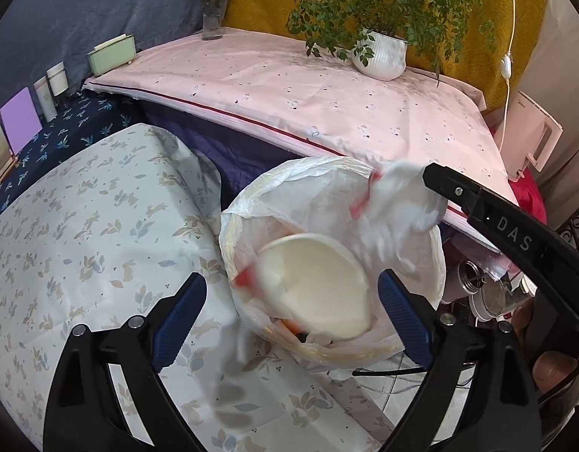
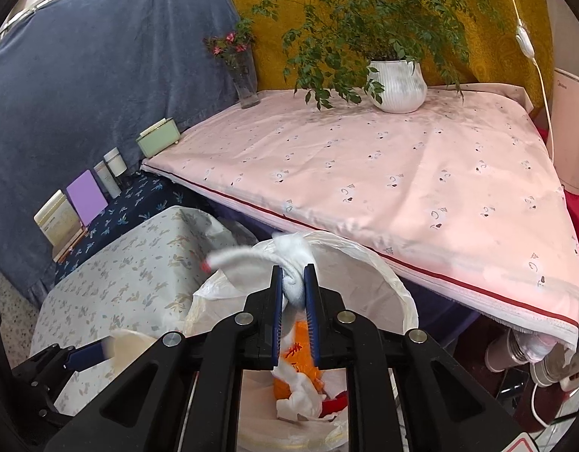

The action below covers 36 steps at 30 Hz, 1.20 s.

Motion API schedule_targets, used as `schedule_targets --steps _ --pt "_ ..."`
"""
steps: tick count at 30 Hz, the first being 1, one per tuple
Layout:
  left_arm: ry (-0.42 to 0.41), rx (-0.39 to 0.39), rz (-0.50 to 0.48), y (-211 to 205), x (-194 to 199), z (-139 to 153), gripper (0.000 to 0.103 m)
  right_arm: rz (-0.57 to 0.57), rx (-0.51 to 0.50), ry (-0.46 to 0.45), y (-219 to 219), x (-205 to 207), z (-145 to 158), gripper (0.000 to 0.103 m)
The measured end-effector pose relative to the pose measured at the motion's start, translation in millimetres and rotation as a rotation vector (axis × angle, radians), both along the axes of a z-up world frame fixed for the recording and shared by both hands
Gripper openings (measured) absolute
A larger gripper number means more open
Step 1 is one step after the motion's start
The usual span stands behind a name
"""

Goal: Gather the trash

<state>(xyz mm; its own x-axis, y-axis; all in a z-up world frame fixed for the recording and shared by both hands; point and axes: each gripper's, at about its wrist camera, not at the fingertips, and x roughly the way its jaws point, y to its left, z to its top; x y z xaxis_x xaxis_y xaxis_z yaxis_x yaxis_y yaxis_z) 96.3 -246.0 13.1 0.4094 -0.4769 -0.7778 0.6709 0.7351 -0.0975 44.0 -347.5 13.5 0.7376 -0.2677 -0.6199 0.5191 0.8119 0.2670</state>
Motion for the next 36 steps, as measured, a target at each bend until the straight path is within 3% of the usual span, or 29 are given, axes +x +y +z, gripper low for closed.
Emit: schedule_targets --steps 10,24,36 --pt "-0.004 0.006 0.042 9 3 -1 0.089 0.005 -0.019 0.000 1 -4 3 0.028" --pt "-0.038 0.006 0.094 30 -1 8 0.089 0.035 -0.101 0.046 22 -17 11 0.039" --pt "-0.064 0.021 0.142 55 -13 13 0.089 0.086 -0.162 0.105 55 -28 10 0.042"
